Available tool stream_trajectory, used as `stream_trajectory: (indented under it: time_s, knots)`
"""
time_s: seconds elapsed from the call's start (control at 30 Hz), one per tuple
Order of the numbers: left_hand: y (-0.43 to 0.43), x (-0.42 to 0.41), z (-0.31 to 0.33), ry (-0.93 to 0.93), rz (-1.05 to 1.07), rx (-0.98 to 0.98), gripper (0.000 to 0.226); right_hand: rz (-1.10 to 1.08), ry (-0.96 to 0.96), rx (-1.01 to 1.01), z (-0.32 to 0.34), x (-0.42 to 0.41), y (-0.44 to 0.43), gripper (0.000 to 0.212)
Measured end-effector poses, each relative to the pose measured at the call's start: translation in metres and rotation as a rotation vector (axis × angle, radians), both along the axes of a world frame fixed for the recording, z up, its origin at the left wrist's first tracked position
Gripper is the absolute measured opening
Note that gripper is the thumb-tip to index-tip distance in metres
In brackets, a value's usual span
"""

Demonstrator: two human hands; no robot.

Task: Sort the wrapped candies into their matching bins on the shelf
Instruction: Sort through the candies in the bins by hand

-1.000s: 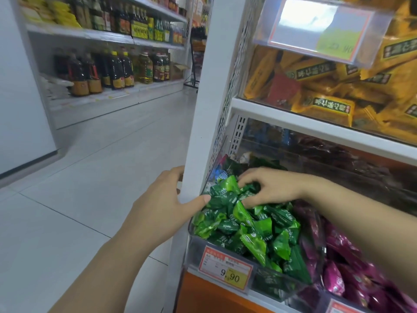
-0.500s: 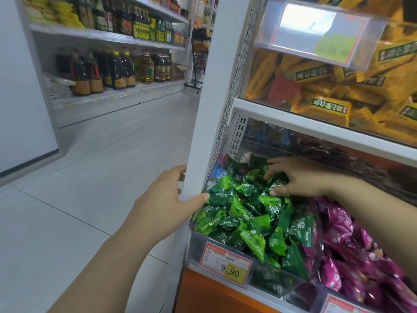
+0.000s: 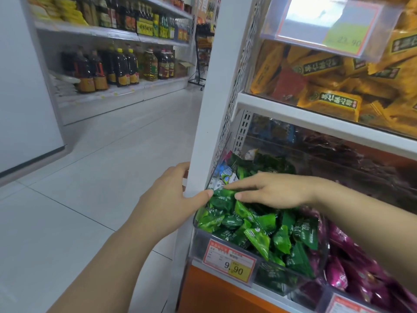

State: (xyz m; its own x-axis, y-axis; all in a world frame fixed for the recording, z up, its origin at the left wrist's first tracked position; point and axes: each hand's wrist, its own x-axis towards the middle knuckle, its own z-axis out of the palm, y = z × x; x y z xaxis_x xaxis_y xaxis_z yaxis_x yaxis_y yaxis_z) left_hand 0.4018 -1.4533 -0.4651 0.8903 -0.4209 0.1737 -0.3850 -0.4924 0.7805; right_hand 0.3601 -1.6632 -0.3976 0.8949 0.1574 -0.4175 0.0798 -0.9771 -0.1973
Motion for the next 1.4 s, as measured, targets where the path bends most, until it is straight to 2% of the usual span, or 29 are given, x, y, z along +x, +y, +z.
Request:
stream_trajectory:
  time_s: [0.13, 0.37, 0.47, 0.57, 0.63, 0.73, 0.83, 0.97, 1.03, 1.13, 1.2, 1.27, 1.33, 1.4]
  knots:
    - [-0.002, 0.0, 0.001, 0.014, -0.007, -0.004, 0.047, 0.019, 0.045, 0.058, 0.001, -0.017, -0.002, 0.045]
    - [-0.002, -0.004, 0.001, 0.012, -0.012, 0.002, 0.061, 0.083, -0.007, 0.001, 0.002, -0.028, 0.004, 0.042]
    - [-0.002, -0.004, 0.003, 0.006, -0.017, 0.002, 0.059, 0.033, -0.127, 0.11, 0.012, -0.016, 0.003, 0.032]
    - [-0.002, -0.004, 0.004, 0.012, -0.025, -0.006, 0.056, -0.061, -0.329, 0.168, 0.007, 0.012, -0.003, 0.029]
    - [-0.002, -0.004, 0.004, 0.009, -0.023, -0.007, 0.054, -0.075, -0.342, 0.11, -0.004, 0.026, -0.004, 0.036]
    - [0.0, -0.004, 0.003, -0.009, -0.027, -0.016, 0.046, -0.042, -0.233, -0.048, -0.021, 0.04, -0.004, 0.048]
    - [0.003, -0.004, 0.003, -0.021, -0.02, 0.002, 0.051, 0.0, -0.221, -0.147, -0.024, 0.045, -0.007, 0.036]
    - [0.007, -0.005, 0.008, -0.064, -0.011, -0.038, 0.054, -0.03, -0.348, -0.109, -0.023, 0.041, -0.015, 0.011]
    - [0.008, -0.006, 0.011, -0.106, 0.018, -0.109, 0.046, -0.098, -0.496, -0.002, -0.021, 0.031, -0.019, 0.004]
    - [0.006, -0.009, 0.016, -0.196, 0.099, -0.26, 0.027, -0.261, -0.736, 0.202, -0.011, 0.011, -0.021, 0.01]
    - [0.004, -0.013, 0.02, -0.251, 0.128, -0.363, 0.018, -0.333, -0.807, 0.314, -0.004, -0.003, -0.019, 0.012]
    - [0.003, -0.017, 0.024, -0.338, 0.129, -0.453, 0.012, -0.369, -0.778, 0.534, 0.003, -0.016, -0.011, 0.013]
    - [0.002, -0.023, 0.029, -0.415, 0.096, -0.486, 0.008, -0.368, -0.697, 0.846, 0.007, -0.028, 0.004, 0.012]
    - [-0.001, -0.03, 0.032, -0.4, 0.002, -0.457, 0.016, -0.34, -0.609, 1.073, 0.007, -0.037, 0.02, 0.009]
